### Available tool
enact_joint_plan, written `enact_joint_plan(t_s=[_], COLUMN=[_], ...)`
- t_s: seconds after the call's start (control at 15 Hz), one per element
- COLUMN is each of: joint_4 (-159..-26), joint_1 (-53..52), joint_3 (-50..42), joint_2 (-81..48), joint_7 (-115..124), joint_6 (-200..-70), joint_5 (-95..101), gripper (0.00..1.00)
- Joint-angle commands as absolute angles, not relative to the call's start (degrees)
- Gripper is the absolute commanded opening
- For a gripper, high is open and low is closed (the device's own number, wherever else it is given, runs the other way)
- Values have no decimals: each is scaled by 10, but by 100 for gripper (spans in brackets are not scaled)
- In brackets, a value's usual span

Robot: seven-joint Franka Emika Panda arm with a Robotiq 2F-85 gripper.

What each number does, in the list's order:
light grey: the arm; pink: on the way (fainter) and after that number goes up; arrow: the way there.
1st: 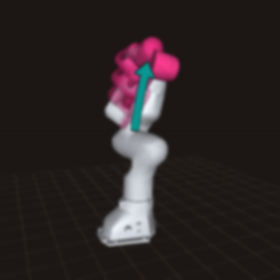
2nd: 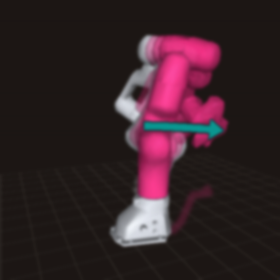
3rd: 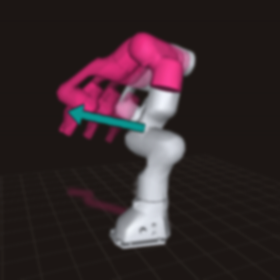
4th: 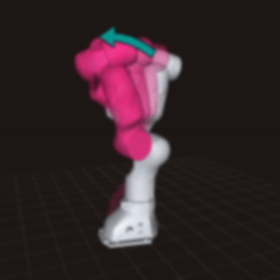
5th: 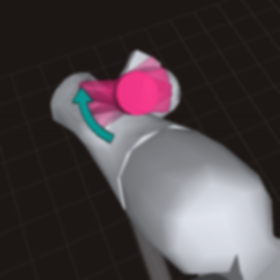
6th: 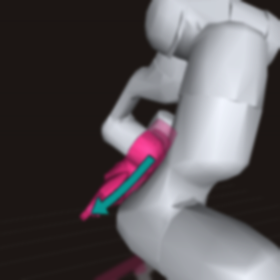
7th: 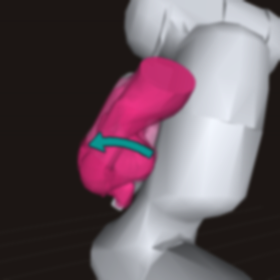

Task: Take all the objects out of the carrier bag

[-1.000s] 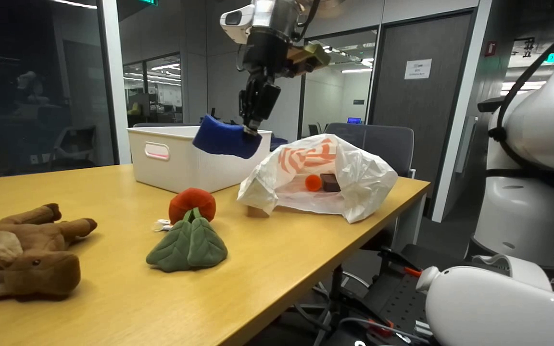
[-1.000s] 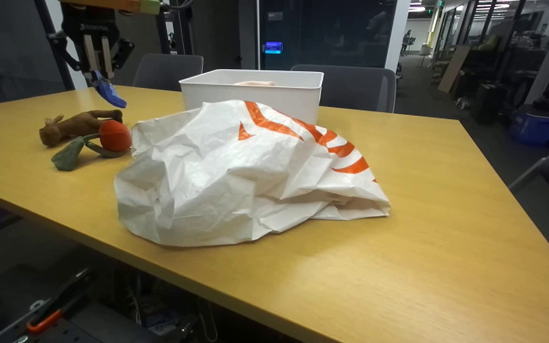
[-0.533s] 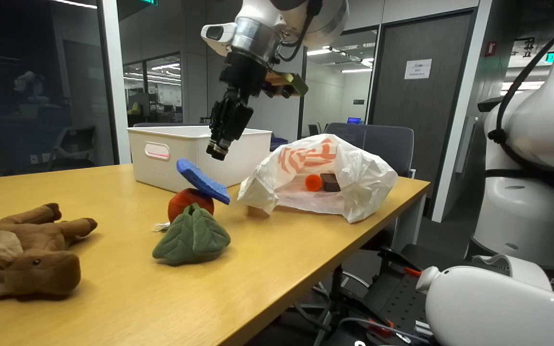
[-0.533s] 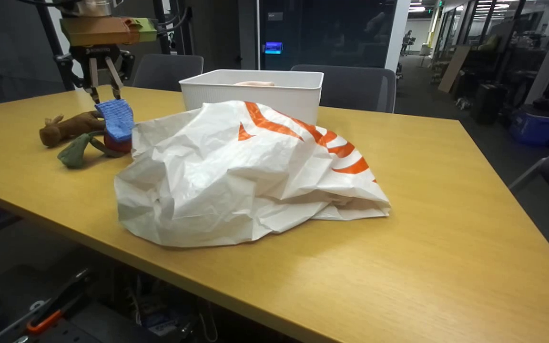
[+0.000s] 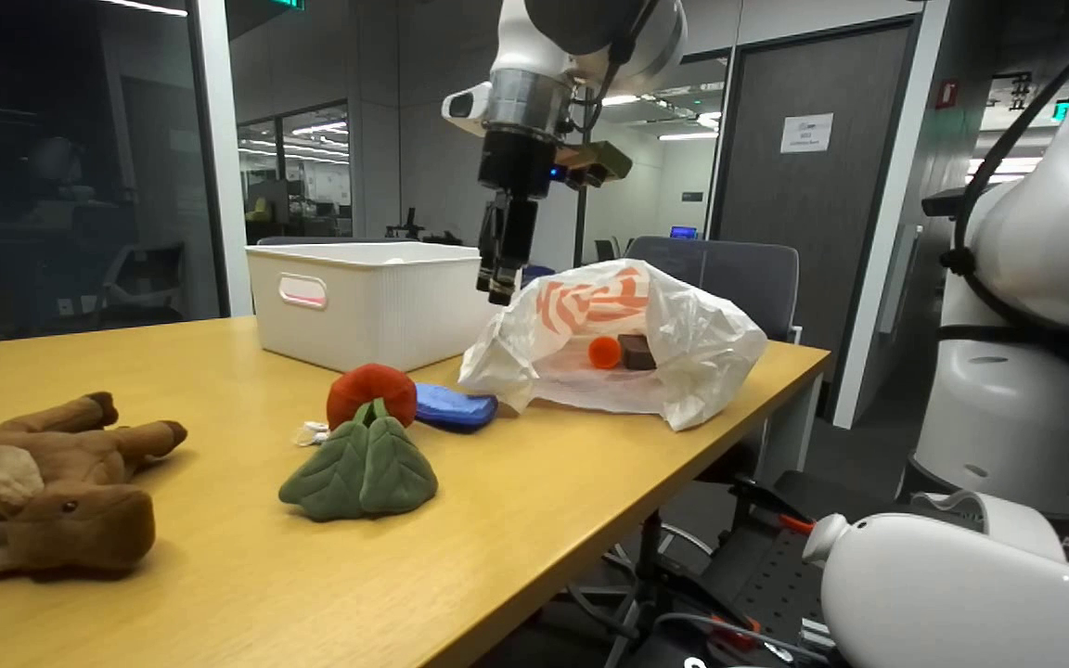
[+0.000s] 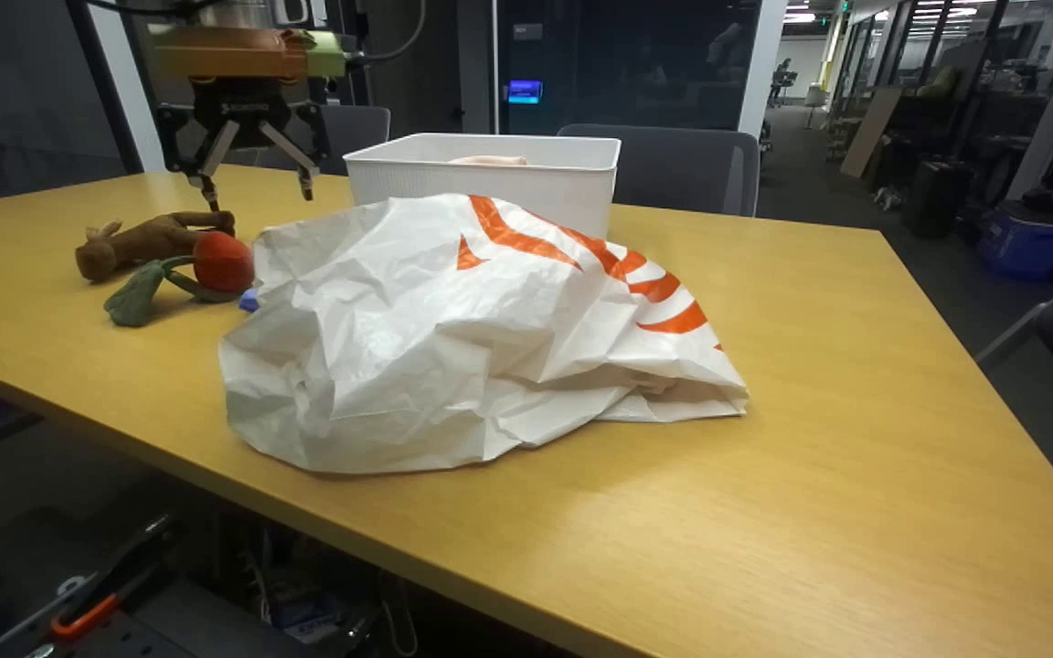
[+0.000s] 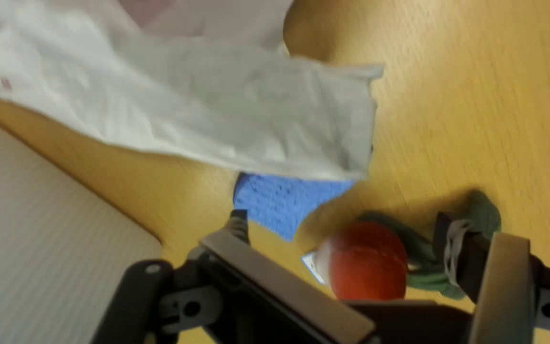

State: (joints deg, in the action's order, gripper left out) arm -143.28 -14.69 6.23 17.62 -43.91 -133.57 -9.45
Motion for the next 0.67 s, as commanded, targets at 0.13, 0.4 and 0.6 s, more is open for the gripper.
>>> enact_joint_plan(t_s=[0.13,0.4,0.6], joint_4=[-1434,-1434,-1447], joint_1=[-94,-81,-66], joint_3=[37,12,4], joint_2=[215,199,177], joint_7=[-334,-339,-325], joint_6=[-1171,-1119,-1189], joint_5=[-18,-12,11], gripper=[100,100,100])
